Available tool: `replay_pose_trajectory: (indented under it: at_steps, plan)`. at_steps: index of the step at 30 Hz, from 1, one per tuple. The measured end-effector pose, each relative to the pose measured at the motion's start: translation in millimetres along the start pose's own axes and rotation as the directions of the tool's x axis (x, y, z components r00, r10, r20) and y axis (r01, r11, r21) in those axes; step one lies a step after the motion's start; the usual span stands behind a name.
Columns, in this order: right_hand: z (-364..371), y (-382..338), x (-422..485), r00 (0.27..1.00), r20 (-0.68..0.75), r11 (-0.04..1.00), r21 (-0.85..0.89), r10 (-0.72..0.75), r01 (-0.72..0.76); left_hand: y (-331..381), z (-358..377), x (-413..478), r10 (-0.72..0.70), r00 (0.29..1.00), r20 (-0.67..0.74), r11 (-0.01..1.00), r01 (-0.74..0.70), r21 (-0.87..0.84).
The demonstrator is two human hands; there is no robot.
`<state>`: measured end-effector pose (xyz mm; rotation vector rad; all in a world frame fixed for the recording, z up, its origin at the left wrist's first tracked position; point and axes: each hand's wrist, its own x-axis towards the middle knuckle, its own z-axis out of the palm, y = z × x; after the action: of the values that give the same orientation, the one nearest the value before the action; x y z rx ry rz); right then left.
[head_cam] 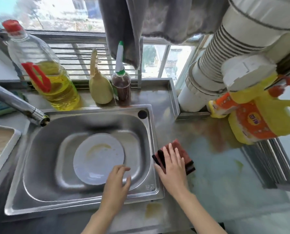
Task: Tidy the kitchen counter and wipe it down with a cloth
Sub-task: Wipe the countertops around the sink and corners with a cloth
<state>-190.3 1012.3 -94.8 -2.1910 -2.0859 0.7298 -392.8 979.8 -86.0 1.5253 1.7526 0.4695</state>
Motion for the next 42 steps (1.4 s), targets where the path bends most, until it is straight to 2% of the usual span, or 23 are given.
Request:
replay_pose_trajectory:
  at_steps: [4, 8, 10, 14, 16, 18, 20, 22, 26, 29, 34, 37, 42]
  plan:
    - [20, -3, 33, 0.995, -0.098, 0.998, -0.056, 0.028, -0.033, -21, 4, 26, 0.05, 0.997, -0.066, 0.975, -0.035, 0.218]
    - [18, 2, 69, 0.993, -0.118, 0.998, 0.061, -0.024, 0.031, -41, 3, 46, 0.027, 0.993, -0.114, 0.953, 0.009, 0.303]
    - [12, 3, 91, 0.988, -0.136, 0.993, 0.085, -0.073, 0.085, -50, 8, 45, 0.027, 0.996, -0.089, 0.941, 0.005, 0.339]
    - [-3, 4, 138, 0.987, -0.084, 0.97, 0.191, -0.134, 0.148, -58, 17, 41, 0.039, 0.998, -0.047, 0.931, -0.019, 0.363]
    - [-8, 1, 149, 0.984, -0.119, 0.95, 0.268, -0.131, 0.159, -56, 21, 33, 0.08, 0.995, -0.053, 0.927, -0.054, 0.371]
    - [-10, -2, 142, 0.985, -0.134, 0.905, 0.397, -0.108, 0.153, -51, 27, 16, 0.092, 0.994, -0.058, 0.925, -0.063, 0.374]
    - [-6, 0, 118, 0.98, -0.13, 0.853, 0.483, -0.153, 0.197, -45, 29, 2, 0.045, 0.996, -0.078, 0.94, -0.016, 0.34]
    - [1, 6, 92, 0.956, -0.093, 0.853, 0.433, -0.279, 0.291, -47, 30, 1, 0.028, 0.996, -0.088, 0.933, 0.005, 0.361]
    - [5, 25, 93, 0.903, -0.007, 0.894, 0.137, -0.429, 0.426, -57, 29, 5, 0.036, 0.999, -0.028, 0.867, -0.017, 0.498]
    - [-4, 10, 130, 0.928, -0.036, 0.91, 0.182, -0.371, 0.371, -62, 28, 3, 0.04, 0.998, 0.051, 0.836, -0.061, 0.545]
    - [-11, -25, 176, 0.977, -0.082, 0.95, 0.228, -0.197, 0.211, -56, 23, 0, -0.034, 0.993, 0.116, 0.838, -0.035, 0.544]
    - [-3, -26, 161, 0.975, -0.086, 0.948, 0.232, -0.203, 0.218, -54, 20, 0, -0.032, 0.993, 0.116, 0.847, -0.034, 0.531]
    - [13, -16, 83, 0.976, -0.07, 0.919, 0.329, -0.205, 0.217, -53, 22, -1, -0.049, 0.997, 0.061, 0.875, 0.013, 0.485]
